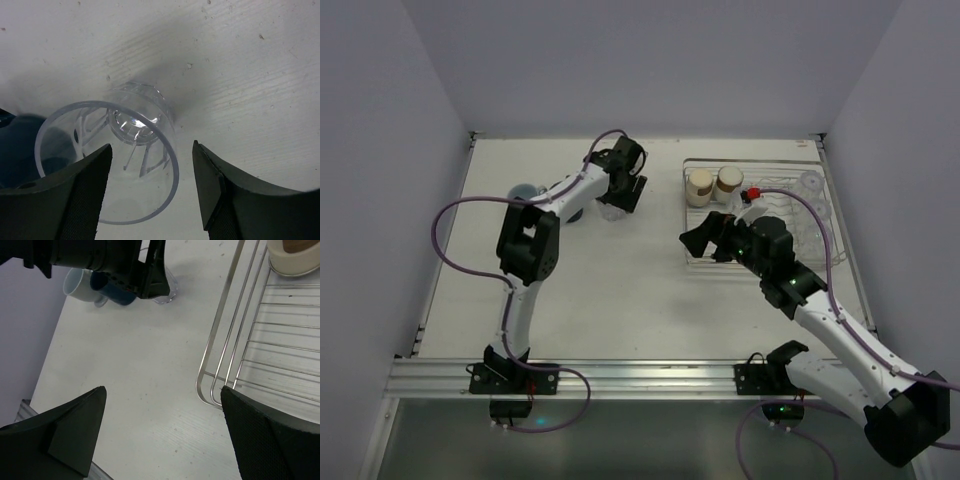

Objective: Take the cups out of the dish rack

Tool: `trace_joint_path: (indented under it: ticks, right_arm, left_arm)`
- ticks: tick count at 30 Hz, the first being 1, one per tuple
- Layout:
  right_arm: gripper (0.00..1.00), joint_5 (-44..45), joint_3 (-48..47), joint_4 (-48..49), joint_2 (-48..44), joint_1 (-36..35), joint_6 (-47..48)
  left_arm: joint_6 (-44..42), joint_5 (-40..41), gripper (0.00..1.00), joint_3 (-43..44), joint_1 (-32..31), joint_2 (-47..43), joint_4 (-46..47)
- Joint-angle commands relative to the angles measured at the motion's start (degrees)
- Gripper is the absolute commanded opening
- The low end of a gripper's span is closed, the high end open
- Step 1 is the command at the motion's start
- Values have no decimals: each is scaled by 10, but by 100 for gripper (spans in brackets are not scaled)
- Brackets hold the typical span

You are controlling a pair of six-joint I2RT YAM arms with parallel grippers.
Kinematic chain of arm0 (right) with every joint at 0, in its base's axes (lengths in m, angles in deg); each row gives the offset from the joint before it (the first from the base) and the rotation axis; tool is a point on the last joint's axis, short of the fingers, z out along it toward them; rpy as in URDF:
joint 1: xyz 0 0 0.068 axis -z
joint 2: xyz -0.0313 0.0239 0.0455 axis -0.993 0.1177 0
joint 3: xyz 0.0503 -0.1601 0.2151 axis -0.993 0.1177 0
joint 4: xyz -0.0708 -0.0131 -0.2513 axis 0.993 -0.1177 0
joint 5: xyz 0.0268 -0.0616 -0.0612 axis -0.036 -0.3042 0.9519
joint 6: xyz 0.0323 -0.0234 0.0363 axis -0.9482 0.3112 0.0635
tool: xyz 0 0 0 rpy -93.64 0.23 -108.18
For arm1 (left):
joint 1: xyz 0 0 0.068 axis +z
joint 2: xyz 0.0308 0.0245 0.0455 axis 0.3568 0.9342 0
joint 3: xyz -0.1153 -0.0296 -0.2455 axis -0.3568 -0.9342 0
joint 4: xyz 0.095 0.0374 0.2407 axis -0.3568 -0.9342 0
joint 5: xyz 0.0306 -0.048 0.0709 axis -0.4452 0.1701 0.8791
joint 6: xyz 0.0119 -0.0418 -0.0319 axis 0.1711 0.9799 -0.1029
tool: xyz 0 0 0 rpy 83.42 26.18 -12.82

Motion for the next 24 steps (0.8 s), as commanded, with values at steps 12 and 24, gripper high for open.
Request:
trace_joint_path:
  ticks: [12,24]
  right_arm:
    - [59,185,-115,-74,101,36,54]
    - [86,246,-220,-96,285,150,100]
  left_arm:
    - [69,-150,94,-174,-29,-424,207]
    - [83,-266,100,-599,-32,-763,324]
